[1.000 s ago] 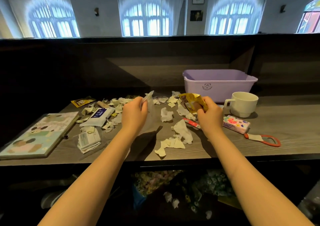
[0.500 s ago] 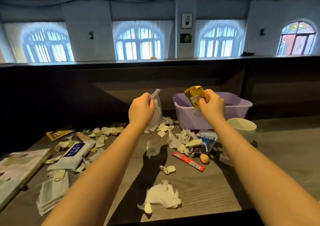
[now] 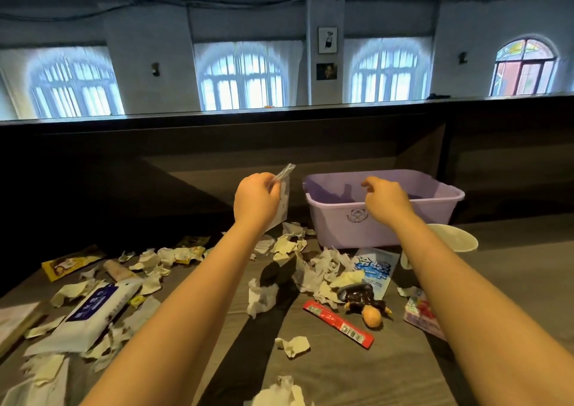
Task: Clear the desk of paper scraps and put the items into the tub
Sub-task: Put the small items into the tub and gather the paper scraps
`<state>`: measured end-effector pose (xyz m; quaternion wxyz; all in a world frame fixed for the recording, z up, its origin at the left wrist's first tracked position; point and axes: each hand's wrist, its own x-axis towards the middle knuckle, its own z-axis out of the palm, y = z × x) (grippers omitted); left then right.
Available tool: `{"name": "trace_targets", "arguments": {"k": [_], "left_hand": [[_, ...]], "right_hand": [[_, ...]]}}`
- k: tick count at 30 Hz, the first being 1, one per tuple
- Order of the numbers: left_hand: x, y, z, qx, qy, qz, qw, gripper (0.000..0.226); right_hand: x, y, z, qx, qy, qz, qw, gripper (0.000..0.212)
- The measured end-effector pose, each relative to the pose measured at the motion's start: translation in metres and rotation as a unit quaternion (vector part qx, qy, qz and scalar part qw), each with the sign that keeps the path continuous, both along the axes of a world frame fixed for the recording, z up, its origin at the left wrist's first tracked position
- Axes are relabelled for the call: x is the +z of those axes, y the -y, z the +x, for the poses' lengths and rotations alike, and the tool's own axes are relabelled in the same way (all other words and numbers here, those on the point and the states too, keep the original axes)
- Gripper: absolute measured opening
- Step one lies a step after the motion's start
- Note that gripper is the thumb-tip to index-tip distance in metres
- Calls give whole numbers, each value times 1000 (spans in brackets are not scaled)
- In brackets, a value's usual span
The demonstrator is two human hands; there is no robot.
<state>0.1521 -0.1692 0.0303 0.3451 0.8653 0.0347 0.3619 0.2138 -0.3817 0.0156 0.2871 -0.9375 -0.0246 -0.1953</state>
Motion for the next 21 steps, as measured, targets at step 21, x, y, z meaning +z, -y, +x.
{"name": "trace_targets", "arguments": {"k": [21], "left_hand": [[20, 24, -13, -165, 18, -128, 978, 29]], "right_hand": [[16, -37, -32, 206, 105, 196, 953, 12]]}}
